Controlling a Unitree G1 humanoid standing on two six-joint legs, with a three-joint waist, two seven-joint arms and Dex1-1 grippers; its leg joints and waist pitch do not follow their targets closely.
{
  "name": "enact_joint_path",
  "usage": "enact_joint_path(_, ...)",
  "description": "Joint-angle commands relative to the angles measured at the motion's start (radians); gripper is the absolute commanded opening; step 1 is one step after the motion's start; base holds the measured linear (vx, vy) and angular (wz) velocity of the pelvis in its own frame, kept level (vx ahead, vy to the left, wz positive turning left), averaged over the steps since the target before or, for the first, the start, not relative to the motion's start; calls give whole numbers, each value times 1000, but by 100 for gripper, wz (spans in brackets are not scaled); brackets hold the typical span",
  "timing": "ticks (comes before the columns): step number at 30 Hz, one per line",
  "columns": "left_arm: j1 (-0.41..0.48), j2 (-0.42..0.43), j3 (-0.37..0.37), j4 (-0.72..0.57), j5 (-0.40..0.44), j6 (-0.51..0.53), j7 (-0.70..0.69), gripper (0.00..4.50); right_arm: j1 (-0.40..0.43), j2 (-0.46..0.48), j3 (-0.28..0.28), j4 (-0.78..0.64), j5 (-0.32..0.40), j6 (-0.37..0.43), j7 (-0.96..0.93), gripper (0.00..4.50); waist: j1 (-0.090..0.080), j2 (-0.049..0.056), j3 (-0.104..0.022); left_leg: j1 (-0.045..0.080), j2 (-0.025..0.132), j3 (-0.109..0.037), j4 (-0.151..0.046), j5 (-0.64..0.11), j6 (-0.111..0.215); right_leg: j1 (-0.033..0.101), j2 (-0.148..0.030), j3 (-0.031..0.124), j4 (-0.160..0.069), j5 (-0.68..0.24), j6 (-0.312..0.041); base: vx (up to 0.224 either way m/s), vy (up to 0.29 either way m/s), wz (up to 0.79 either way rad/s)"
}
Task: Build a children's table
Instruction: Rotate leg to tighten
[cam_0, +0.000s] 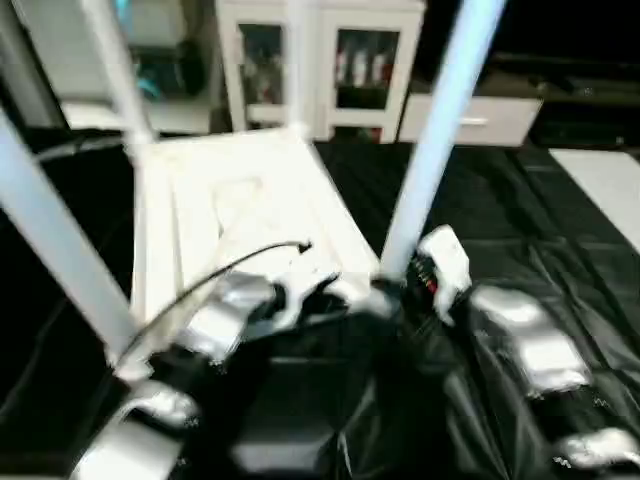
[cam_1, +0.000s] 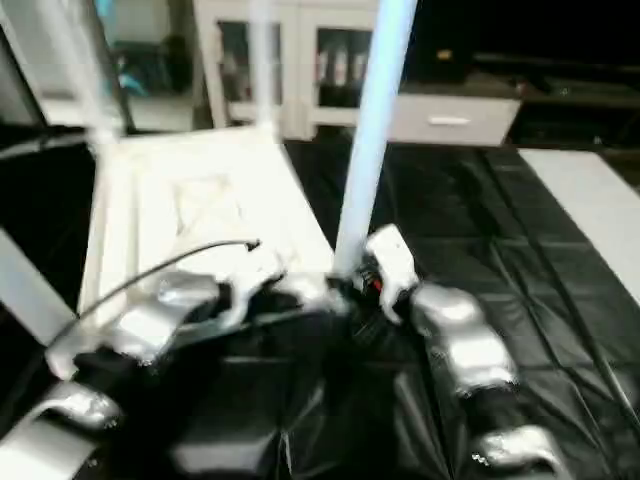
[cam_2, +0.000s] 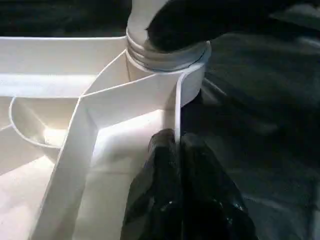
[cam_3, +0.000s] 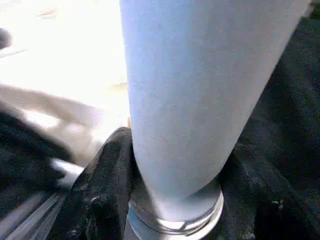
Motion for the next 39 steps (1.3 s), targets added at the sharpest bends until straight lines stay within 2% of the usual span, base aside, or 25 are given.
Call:
enact_joint_path(1, -18, -50, 40, 52, -5, -11, 127, 0, 13, 37, -8, 122, -62, 18, -153, 207, -1, -11, -33, 8, 31, -31, -76, -385, -17, 12, -60, 32, -113, -536, -91, 0, 0, 0)
enact_joint_path(2, -39, -73, 43, 98, 27, -23, 212, 0, 1, 89, -29, 158, -74, -7, -253, 206, -4, -11, -34, 5, 33, -34, -79, -387, -18, 14, -58, 31, -110, -514, -93, 0, 0, 0)
enact_joint_path(4, -67, -95, 39, 157, 67, -41, 316, 0, -13, 152, -39, 196, -85, -36, -346, 206, -6, -7, -34, 12, 31, -34, -80, -409, -23, 8, -56, 32, -113, -509, -96, 0, 0, 0)
enact_joint_path(6, -79, -101, 33, 178, 83, -53, 350, 0, -22, 182, -41, 218, -86, -54, -384, 205, -5, -4, -38, 10, 35, -34, -85, -404, -16, 14, -56, 34, -109, -433, -110, 0, 0, 0)
enact_joint_path(7, -84, -104, 27, 189, 91, -59, 362, 0, -28, 202, -41, 233, -83, -62, -397, 205, -5, -4, -38, 10, 35, -34, -85, -404, -16, 14, -56, 34, -109, -433, -110, 0, 0, 0)
enact_joint_path(8, -88, -106, 17, 200, 103, -67, 372, 0, -37, 225, -39, 254, -77, -64, -403, 204, -5, -3, -39, 7, 36, -30, -87, -390, -9, 16, -54, 37, -104, -362, -129, 0, 0, 0)
enact_joint_path(9, -90, -107, 9, 206, 107, -72, 370, 0, -43, 249, -47, 270, -60, -76, -403, 204, -4, -3, -39, 9, 35, -28, -87, -394, -5, 14, -55, 39, -103, -349, -136, 0, 0, 0)
enact_joint_path(14, -79, -93, -19, 211, 118, -84, 305, 0, -50, 261, -34, 254, -47, -158, -289, 204, -2, -8, -38, 12, 35, -28, -88, -432, 0, 13, -58, 39, -110, -402, -124, 0, 0, 0)
enact_joint_path(15, -75, -89, -20, 211, 119, -92, 287, 0, -44, 250, -33, 230, -33, -156, -234, 204, -1, -8, -36, 11, 34, -26, -88, -429, 4, 11, -58, 40, -112, -413, -119, 0, 0, 0)
enact_joint_path(17, -68, -80, -15, 214, 111, -115, 243, 0, -39, 207, -29, 201, -37, -140, -184, 257, 2, -5, -37, 10, 35, -26, -88, -417, 13, 14, -58, 41, -112, -413, -118, 0, 0, 0)
enact_joint_path(18, -65, -76, -14, 215, 105, -127, 219, 0, -38, 188, -28, 194, -40, -137, -172, 270, 3, -9, -38, 8, 35, -25, -87, -403, 20, 16, -58, 41, -111, -403, -120, 0, 0, 0)
enact_joint_path(19, -57, -64, -24, 207, 103, -135, 178, 0, -35, 161, -24, 178, -40, -134, -144, 272, 4, -5, -37, 7, 36, -24, -88, -397, 22, 14, -57, 42, -110, -395, -127, 0, 0, 0)
enact_joint_path(20, -57, -64, -24, 207, 103, -135, 178, 0, -35, 161, -24, 178, -40, -134, -144, 272, 4, -8, -36, 6, 35, -25, -89, -392, 24, 16, -59, 41, -112, -402, -127, 0, 0, 0)
enact_joint_path(22, -25, -25, -51, 160, 90, -128, 54, 0, -17, 91, -36, 91, 17, -80, -3, 297, 6, -2, -37, 5, 38, -25, -89, -386, 29, 19, -59, 42, -110, -399, -130, 0, 0, 0)
enact_joint_path(25, -12, -1, -60, 138, 84, -134, 9, 0, 7, 34, -23, 15, 64, -36, 120, 315, 9, -1, -38, 3, 42, -23, -89, -377, 36, 21, -59, 43, -110, -390, -142, 0, 0, 0)
enact_joint_path(26, -1, 28, -70, 120, 74, -161, -53, 0, 46, -54, 19, -68, 78, -19, 265, 327, 9, -2, -38, 3, 43, -23, -89, -369, 37, 20, -57, 44, -108, -373, -146, 0, 0, 0)
enact_joint_path(27, 10, 52, -80, 100, 62, -185, -119, 0, 74, -116, 47, -123, 81, -13, 361, 327, 19, -5, -40, 3, 46, -23, -87, -348, 45, 27, -57, 44, -104, -331, -150, 0, 0, 0)
enact_joint_path(28, 20, 72, -91, 76, 50, -193, -182, 0, 93, -156, 61, -154, 83, -8, 416, 354, 23, -3, -40, 5, 48, -17, -85, -338, 57, 20, -57, 48, -100, -288, -168, 51, -5, 8)
enact_joint_path(29, 20, 72, -91, 76, 50, -193, -182, 0, 93, -156, 61, -154, 83, -8, 416, 354, 26, -4, -41, 6, 48, -16, -84, -325, 60, 23, -58, 48, -97, -269, -176, 54, -11, 4)
enact_joint_path(30, 34, 94, -106, 46, 38, -206, -256, 0, 110, -190, 71, -179, 85, -4, 462, 360, 27, -4, -44, -2, 47, -16, -83, -284, 67, 31, -59, 47, -88, -225, -192, 54, -11, 4)
enact_joint_path(32, 63, 135, -129, -20, 9, -202, -382, 0, 133, -235, 81, -217, 95, 11, 528, 378, 28, -3, -46, -5, 49, -15, -81, -236, 75, 33, -60, 46, -80, -164, -213, 0, 0, 0)
enact_joint_path(34, 83, 189, -161, -91, -2, -137, -485, 0, 155, -277, 88, -256, 115, 36, 590, 392, 32, 3, -47, 2, 53, -10, -78, -206, 76, 30, -55, 46, -70, -100, -248, 27, 2, 0)
enact_joint_path(35, 89, 214, -174, -119, -6, -108, -527, 0, 164, -298, 94, -275, 127, 49, 623, 404, 36, 6, -50, 3, 54, -10, -76, -179, 78, 34, -52, 44, -60, -41, -267, 54, 15, 2)
enact_joint_path(37, 95, 239, -186, -146, -9, -88, -574, 0, 176, -330, 107, -309, 149, 73, 668, 417, 40, 5, -49, 3, 54, -6, -72, -153, 93, 35, -50, 44, -54, 14, -283, 27, 8, 1)
enact_joint_path(39, 98, 245, -188, -154, -11, -85, -587, 0, 180, -339, 111, -322, 155, 82, 685, 436, 49, 5, -48, 5, 54, -4, -70, -145, 96, 35, -54, 45, -53, 13, -284, 0, 0, 0)
